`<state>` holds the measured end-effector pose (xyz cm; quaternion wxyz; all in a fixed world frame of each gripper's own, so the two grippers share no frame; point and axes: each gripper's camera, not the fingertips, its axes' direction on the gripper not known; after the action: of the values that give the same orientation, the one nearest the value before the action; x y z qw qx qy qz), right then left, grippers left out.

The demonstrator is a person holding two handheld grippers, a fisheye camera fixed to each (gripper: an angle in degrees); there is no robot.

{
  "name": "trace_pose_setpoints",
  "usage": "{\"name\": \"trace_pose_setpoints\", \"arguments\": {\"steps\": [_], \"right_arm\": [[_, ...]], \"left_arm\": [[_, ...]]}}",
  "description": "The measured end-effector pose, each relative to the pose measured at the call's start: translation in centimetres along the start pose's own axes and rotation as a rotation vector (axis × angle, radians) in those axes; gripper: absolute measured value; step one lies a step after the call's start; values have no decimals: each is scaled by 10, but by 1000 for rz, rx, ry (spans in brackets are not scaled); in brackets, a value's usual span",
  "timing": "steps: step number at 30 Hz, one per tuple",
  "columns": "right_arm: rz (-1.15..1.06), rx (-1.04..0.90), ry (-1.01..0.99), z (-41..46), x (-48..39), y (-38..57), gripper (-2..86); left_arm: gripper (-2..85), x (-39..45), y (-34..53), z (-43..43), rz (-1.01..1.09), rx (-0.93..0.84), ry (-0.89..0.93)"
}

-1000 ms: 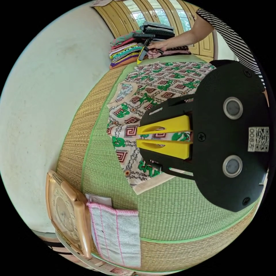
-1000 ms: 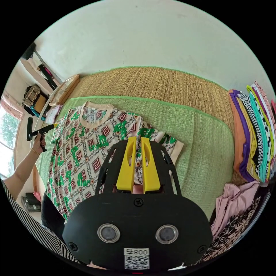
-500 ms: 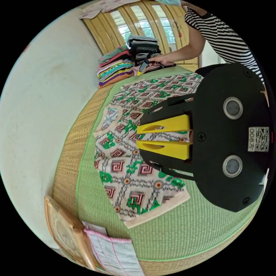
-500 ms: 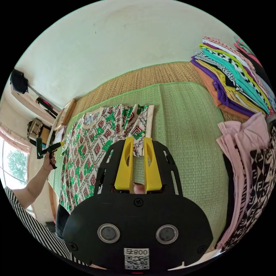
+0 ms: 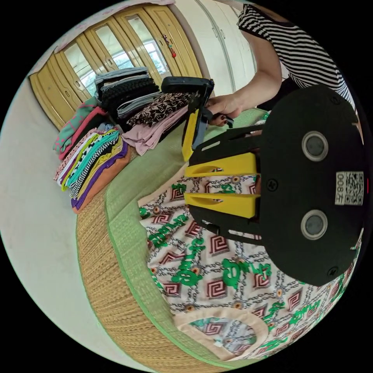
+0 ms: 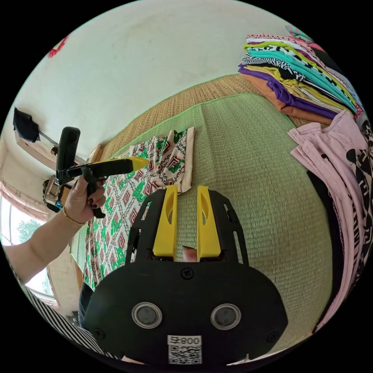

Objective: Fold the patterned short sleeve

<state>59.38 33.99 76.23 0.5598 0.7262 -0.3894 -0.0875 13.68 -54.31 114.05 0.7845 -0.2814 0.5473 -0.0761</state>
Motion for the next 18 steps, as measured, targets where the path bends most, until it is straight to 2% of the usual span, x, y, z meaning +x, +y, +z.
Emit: {"name": "trace_pose_setpoints", "arguments": {"steps": [10, 14, 18], "right_arm": [[-6, -20, 3, -18, 16, 9, 56], [6, -9, -19, -26, 25, 18, 30], [20, -5, -46, -29, 32, 26, 15]], "left_arm": [[73, 14, -94, 74, 14, -74, -247], [39, 19, -106, 98, 35, -122, -378], [21, 13, -111, 101, 24, -116, -368]]}}
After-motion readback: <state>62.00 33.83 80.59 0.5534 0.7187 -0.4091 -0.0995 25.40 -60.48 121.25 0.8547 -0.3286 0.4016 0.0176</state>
